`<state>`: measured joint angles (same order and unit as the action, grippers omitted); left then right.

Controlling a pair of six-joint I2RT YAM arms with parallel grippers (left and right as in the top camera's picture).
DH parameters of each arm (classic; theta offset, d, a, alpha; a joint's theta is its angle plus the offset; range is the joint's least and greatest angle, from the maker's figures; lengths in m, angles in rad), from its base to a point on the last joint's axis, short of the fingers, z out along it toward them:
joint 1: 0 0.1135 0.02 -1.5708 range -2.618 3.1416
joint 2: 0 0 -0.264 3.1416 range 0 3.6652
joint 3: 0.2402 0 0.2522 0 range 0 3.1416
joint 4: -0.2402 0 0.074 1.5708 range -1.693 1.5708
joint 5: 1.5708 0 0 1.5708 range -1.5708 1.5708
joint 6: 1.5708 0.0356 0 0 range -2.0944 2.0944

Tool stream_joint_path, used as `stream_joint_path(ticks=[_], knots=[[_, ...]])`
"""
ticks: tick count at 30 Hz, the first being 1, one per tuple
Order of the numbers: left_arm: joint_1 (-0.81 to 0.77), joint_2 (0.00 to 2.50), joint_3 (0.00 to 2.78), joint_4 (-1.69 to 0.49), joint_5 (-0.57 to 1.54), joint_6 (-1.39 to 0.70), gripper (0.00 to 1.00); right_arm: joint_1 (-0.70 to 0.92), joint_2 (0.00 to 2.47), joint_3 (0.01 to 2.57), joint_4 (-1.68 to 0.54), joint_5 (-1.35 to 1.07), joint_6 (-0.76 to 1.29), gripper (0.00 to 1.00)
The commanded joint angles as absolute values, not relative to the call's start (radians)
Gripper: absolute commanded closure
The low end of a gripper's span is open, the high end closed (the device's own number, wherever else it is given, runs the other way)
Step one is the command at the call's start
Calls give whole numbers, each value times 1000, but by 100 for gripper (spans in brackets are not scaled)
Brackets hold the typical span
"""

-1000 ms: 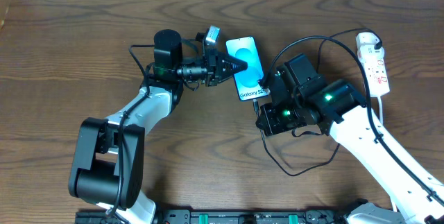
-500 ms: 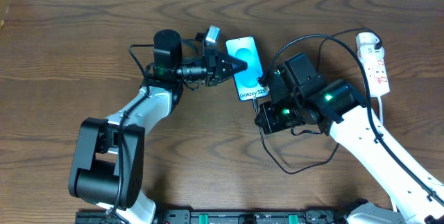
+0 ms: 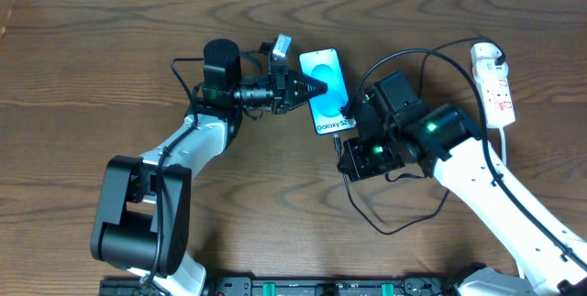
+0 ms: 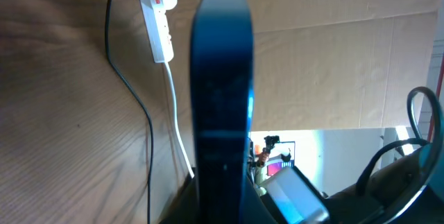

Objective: Plug charger to phone and switch on socket

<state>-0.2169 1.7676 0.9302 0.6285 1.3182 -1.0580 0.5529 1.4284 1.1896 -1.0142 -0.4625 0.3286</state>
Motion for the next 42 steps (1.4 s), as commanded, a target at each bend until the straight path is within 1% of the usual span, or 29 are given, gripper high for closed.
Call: stream_joint_path(ticks=[1,8,16,42], knots=[[-216,1762,953,637,1328,-1079,93,551,1443,1189,-1028,-488,320,99],[-216,1762,953,637,1328,-1073,93,551,1443,1189,-1018,-488,317,99],[-216,1762,953,637,1328,-992,93,550,1443,1189,-1017,-473,316,99],[-216,1762,953,637,1351,-988,93,550,1443,1189,-995,-432,314,99]])
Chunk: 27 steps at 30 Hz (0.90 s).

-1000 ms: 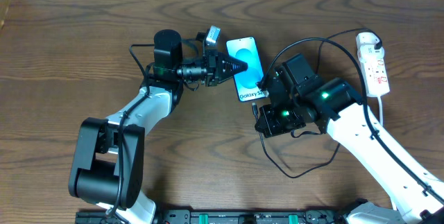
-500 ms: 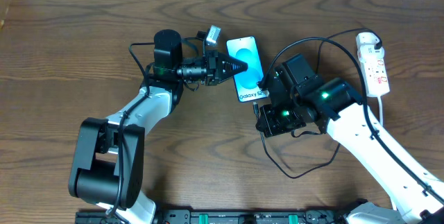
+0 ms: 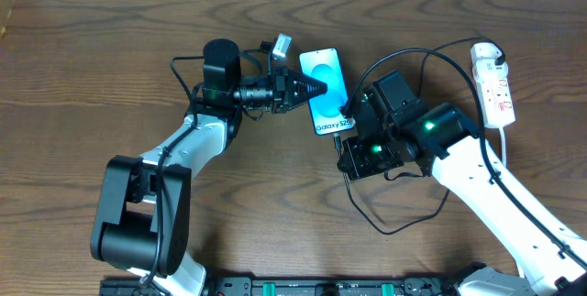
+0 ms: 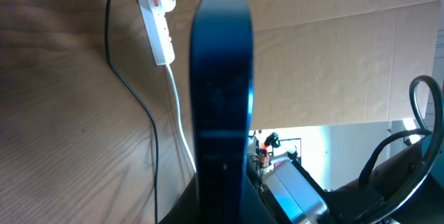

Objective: Plug charger to phone and switch on socket

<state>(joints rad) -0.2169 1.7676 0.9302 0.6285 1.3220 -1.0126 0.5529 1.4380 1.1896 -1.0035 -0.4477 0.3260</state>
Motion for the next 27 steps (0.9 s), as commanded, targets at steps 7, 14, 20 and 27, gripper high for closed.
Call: stream_joint_path(ticks=[7,14,20,27], knots=[[-216,1762,953,637,1354,-968,93,550,1443,1189,-994,-420,313,99],[-216,1762,953,637,1354,-968,93,550,1443,1189,-981,-421,313,99],[-216,1762,953,637,1354,-961,93,550,1443,1189,-982,-421,313,99],[-216,1762,953,637,1354,-961,93,551,1443,1189,-1010,-421,298,99]])
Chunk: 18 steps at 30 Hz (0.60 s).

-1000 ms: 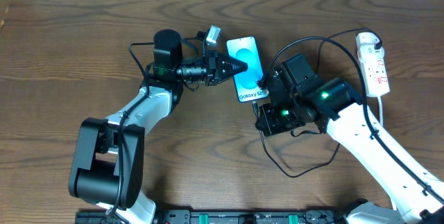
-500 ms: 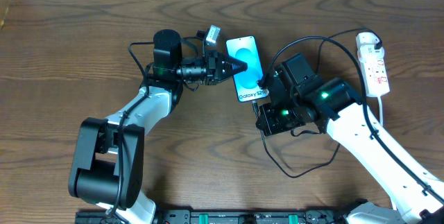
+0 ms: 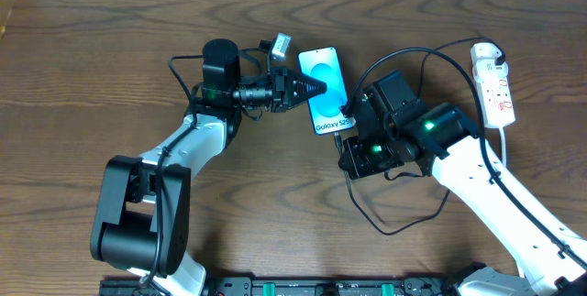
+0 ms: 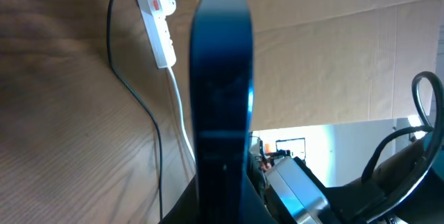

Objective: Plug charger to phone and switch on socket

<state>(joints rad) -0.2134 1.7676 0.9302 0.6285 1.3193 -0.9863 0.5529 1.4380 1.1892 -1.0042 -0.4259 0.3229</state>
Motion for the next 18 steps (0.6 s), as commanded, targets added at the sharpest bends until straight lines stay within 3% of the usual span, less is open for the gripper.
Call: stream_joint_path(ticks=[1,18], knots=[[-216,1762,953,637,1354,-961,93,551,1443,1189,-1010,-421,298,99],[-216,1762,953,637,1354,-962,93,551,1443,1189,-995,-422,290,99]])
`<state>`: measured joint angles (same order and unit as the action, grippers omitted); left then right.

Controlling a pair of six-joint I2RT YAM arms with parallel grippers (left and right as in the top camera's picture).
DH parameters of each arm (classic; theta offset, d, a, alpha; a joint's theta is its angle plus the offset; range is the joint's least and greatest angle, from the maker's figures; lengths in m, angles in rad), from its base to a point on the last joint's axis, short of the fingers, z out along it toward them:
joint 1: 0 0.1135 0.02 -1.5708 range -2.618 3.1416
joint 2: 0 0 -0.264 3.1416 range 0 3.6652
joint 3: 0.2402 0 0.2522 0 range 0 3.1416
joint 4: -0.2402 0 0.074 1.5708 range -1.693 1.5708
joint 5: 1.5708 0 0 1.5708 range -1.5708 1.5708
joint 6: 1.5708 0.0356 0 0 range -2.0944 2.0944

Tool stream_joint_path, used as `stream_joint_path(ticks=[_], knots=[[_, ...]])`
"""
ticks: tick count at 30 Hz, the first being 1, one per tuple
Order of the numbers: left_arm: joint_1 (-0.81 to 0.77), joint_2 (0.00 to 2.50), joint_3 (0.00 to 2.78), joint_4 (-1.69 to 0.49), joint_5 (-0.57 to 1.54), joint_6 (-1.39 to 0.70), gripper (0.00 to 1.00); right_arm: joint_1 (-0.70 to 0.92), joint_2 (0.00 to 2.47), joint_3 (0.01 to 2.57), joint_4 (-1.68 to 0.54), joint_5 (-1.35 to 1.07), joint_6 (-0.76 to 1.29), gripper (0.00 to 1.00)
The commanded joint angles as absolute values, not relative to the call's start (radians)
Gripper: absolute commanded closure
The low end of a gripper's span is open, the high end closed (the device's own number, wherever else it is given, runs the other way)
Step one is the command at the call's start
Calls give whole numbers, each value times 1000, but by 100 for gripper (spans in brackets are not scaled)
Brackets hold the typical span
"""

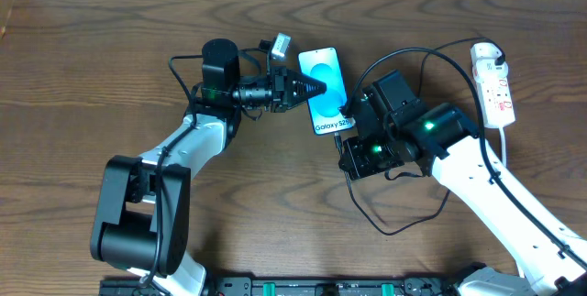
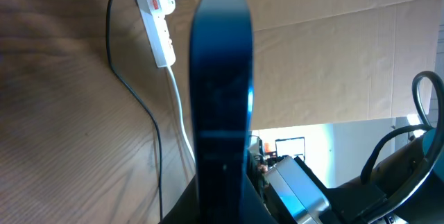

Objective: Plug charger to phone and switch on socket
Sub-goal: 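Release the plug and move the right gripper toward the power strip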

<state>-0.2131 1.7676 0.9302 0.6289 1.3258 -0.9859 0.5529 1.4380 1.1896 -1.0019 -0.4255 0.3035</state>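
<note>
The phone (image 1: 326,78), its blue screen facing up, lies at mid table. My left gripper (image 1: 315,88) is shut on it from the left side. In the left wrist view the phone (image 2: 222,92) is a dark blue bar seen edge-on between the jaws. My right gripper (image 1: 349,120) sits against the phone's lower end. Its fingertips are hidden under its own body, and the charger plug cannot be seen. A black cable (image 1: 404,55) runs from there to the white power strip (image 1: 493,83) at the far right. The same power strip (image 2: 157,17) shows a red switch.
The black cable also loops over the table (image 1: 404,227) in front of the right arm. A white cord (image 2: 182,134) leaves the strip. Brown cardboard (image 2: 333,64) stands behind the table's far edge.
At every earlier moment my left gripper was shut on the phone and my right gripper was at the phone's lower end. Only small shifts show in the left wrist view: the right gripper's silver part sits slightly differently from one moment to another.
</note>
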Motion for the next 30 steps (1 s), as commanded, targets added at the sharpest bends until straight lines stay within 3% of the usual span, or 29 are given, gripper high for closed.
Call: stream_joint_path(ticks=[1,30], knots=[[-216,1762,953,637,1354,-962,93,551,1443,1189,-995,-426,290,99],[-216,1762,953,636,1354,-943,93,551,1443,1189,-967,-416,261,99]])
